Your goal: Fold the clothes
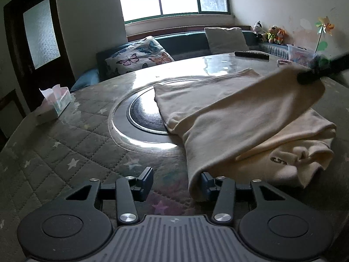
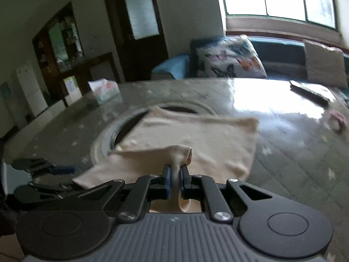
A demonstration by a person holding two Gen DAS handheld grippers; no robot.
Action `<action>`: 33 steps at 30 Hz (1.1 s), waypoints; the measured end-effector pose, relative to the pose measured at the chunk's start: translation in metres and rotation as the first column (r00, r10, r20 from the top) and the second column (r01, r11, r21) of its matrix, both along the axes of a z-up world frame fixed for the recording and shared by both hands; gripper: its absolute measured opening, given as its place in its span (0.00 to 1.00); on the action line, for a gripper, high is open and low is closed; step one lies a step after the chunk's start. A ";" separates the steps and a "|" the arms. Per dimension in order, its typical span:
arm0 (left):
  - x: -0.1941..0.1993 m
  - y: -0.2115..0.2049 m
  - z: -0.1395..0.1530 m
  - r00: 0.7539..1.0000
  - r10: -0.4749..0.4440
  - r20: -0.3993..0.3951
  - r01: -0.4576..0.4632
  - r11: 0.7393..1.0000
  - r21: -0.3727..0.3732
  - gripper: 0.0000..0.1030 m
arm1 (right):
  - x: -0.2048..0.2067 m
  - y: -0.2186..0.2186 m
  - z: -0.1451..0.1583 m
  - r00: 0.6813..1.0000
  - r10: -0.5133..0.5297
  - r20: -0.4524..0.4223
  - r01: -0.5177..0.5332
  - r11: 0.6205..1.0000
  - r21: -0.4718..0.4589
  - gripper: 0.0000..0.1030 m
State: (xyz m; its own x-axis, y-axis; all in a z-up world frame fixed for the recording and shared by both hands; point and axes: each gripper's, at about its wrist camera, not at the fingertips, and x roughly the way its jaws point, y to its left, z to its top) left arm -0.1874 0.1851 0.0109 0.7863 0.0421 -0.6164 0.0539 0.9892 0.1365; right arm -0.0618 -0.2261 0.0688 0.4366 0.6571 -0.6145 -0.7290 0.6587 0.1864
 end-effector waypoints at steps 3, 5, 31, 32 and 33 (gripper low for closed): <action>-0.003 0.003 0.002 1.000 0.002 -0.002 -0.002 1.000 -0.004 0.49 | 0.005 -0.004 -0.022 0.998 -0.029 -0.061 0.027 0.999 -0.044 0.15; -0.007 0.006 0.005 1.000 -0.007 -0.002 0.007 1.000 -0.004 0.56 | 0.006 -0.005 -0.033 0.997 -0.041 -0.064 0.036 0.996 -0.080 0.15; 0.060 0.008 0.012 0.996 0.072 0.048 -0.072 0.997 0.004 1.00 | 0.001 0.011 -0.045 0.991 0.132 -0.032 -0.130 0.990 0.055 0.90; 0.061 0.007 0.011 0.996 0.071 0.048 -0.071 0.997 0.006 1.00 | -0.003 0.009 -0.043 0.989 0.149 -0.020 -0.147 0.987 0.058 0.91; 0.061 0.004 0.008 0.997 0.069 0.043 -0.070 0.997 0.023 1.00 | -0.005 0.008 -0.044 0.986 0.164 -0.026 -0.163 0.985 0.060 0.94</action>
